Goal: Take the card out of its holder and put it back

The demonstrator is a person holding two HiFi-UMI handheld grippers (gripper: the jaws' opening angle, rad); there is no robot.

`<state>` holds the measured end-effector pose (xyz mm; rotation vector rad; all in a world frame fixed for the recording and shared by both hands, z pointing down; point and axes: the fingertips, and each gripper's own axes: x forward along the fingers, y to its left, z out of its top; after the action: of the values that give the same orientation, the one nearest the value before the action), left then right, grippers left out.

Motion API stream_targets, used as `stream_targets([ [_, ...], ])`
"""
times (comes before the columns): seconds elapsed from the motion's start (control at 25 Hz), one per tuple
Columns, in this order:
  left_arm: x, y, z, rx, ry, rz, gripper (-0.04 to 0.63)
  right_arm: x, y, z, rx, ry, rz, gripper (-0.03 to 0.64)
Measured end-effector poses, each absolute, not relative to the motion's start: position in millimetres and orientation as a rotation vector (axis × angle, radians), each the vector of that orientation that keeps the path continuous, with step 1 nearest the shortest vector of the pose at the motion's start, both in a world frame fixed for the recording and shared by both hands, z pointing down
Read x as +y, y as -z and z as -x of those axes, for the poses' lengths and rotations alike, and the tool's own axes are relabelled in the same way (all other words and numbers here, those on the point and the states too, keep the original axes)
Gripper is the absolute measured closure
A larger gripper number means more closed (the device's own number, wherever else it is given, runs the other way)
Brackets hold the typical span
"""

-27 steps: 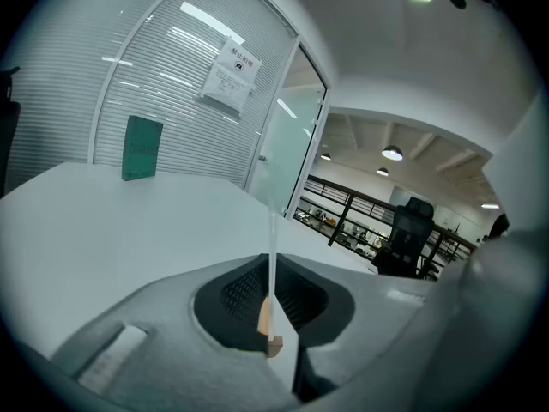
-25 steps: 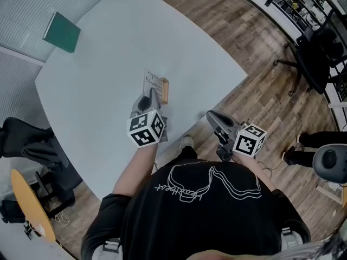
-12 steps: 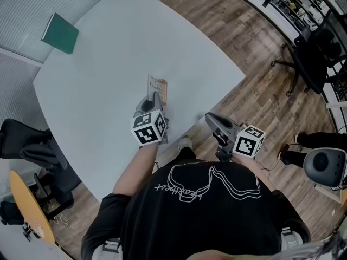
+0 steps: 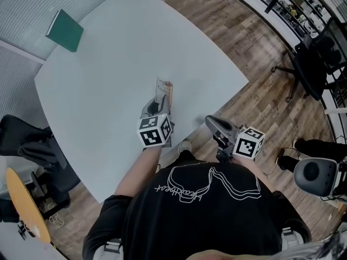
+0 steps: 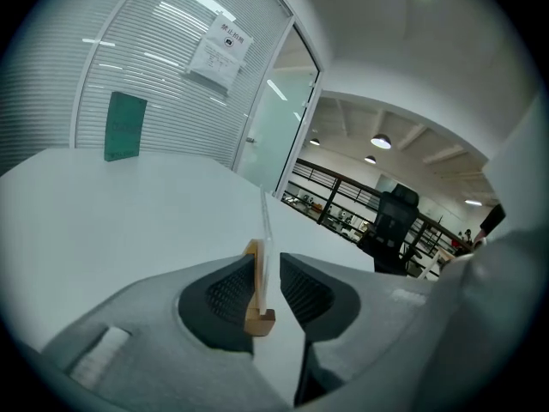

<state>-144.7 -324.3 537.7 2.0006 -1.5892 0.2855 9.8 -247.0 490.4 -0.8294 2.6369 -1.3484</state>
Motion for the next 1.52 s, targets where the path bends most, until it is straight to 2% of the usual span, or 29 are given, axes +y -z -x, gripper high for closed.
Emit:
stream_targets([
  [0.28, -305.0, -526.2, 148.5, -1.53, -0.225, -2.021, 0.459, -249.6, -476.2, 0.5, 2.654, 1.305, 0.772, 0.609],
  [0.56, -260.3, -494.9, 163.8, -1.491, -0.175, -2.052, 0.457, -248.8, -451.3, 0.0, 2.661, 1.262, 0.73, 0.608],
  [0.8, -219.4, -445.1, 146.8, -1.405, -0.071, -2.177, 0.459, -227.9, -411.2, 7.3, 2.8, 1.009, 0.686, 0.609],
  [1.28, -148.1, -369.7, 104.3, -1.252, 0.01, -2.387, 0.574, -161.6, -347.4, 24.3, 2.937, 0.676, 0.511, 0.609],
  [1.52, -140.7, -363.7, 83.6, -1.222, -0.025, -2.445, 0.583, -146.3, -346.9, 18.7, 2.963, 0.658, 0.485, 0.609],
])
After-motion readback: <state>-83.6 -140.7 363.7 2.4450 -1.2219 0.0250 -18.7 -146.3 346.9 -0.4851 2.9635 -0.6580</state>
